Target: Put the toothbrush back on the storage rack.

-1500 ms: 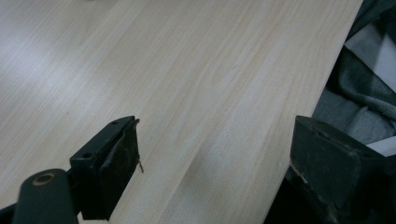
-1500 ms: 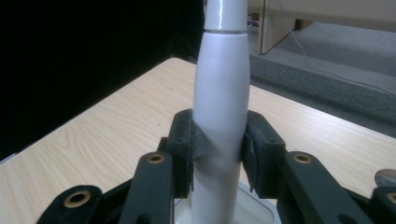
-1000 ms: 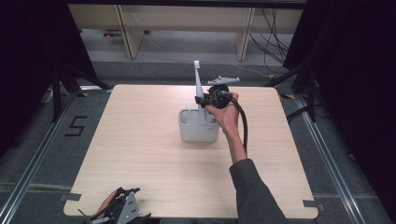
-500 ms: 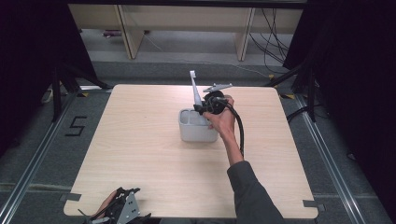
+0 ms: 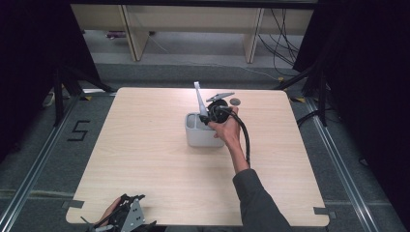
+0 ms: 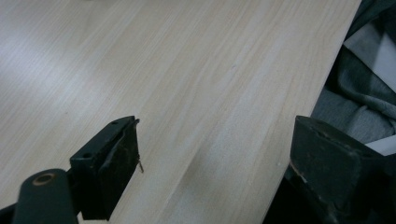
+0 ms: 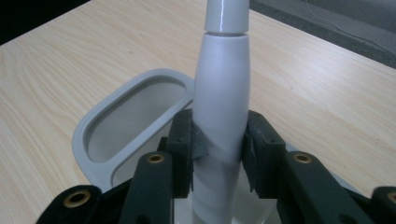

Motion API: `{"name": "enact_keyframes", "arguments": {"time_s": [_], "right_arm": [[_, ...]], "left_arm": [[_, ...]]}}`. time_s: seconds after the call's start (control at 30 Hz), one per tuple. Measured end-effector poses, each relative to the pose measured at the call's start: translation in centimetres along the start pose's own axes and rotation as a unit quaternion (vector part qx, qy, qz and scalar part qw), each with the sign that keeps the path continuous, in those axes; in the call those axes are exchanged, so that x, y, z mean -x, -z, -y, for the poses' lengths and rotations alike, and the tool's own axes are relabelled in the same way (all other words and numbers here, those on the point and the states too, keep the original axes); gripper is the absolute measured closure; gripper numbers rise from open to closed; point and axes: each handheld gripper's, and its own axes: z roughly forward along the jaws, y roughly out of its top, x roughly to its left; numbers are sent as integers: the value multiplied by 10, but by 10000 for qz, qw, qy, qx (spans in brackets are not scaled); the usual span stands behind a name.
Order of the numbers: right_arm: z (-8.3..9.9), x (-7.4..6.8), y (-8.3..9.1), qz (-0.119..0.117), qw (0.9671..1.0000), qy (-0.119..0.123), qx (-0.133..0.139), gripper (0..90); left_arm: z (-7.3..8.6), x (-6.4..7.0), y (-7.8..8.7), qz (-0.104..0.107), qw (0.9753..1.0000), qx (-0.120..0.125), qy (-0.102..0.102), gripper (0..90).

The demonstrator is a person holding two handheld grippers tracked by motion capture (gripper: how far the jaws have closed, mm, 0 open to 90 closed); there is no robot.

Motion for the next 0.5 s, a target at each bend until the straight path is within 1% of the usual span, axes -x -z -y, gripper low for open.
{"name": "enact_keyframes", "arguments": {"time_s": [0.03, 0.07, 0.1, 0.13, 0.17, 0.2, 0.23, 0.27, 0.3, 0.33, 0.4, 0.43, 0.47, 0.5], "right_arm": [[0, -1, 0, 13, 10000, 12, -52, 670], [0, -1, -2, 8, 9999, 123, 35, 669], [0, -2, -2, -12, 9999, 91, -66, 669], [0, -3, -2, -12, 9999, 31, -123, 669], [1, -3, -4, 28, 9999, 77, -59, 670], [1, -4, -4, 23, 9998, 76, -182, 669], [1, -4, -5, -42, 9998, 83, -151, 669], [1, -3, -8, 1, 9996, 259, -112, 669], [1, -4, -6, -43, 9995, 195, -240, 669], [1, -3, -8, -27, 9994, 240, -241, 669], [2, -3, -9, -31, 9993, 254, -277, 668], [3, -3, -11, -40, 9994, 223, -249, 667], [2, -3, -11, -70, 9992, 191, -346, 667], [3, -4, -11, -42, 9993, 150, -335, 666]], "left_arm": [[0, 0, 0, -2, 10000, -4, 5, 151], [0, 0, 0, 1, 10000, -14, 0, 151], [0, 0, 0, -1, 10000, -9, 3, 151], [0, 0, 0, 13, 10000, -70, -18, 151], [-1, 0, 1, 12, 10000, -77, -24, 151], [0, 0, 0, 0, 10000, -41, -5, 151], [0, 0, 0, 1, 10000, 22, 15, 151], [0, 0, 0, 3, 10000, -9, 6, 151], [0, 0, 0, 0, 10000, -8, 7, 151], [0, 0, 0, 1, 10000, -4, 8, 151], [0, 1, 0, -2, 10000, 15, 15, 151], [0, 0, 0, -15, 10000, -10, -6, 151], [0, 0, 0, -22, 10000, -17, -10, 151], [0, 1, -1, -123, 9999, -2, -11, 151]]}}
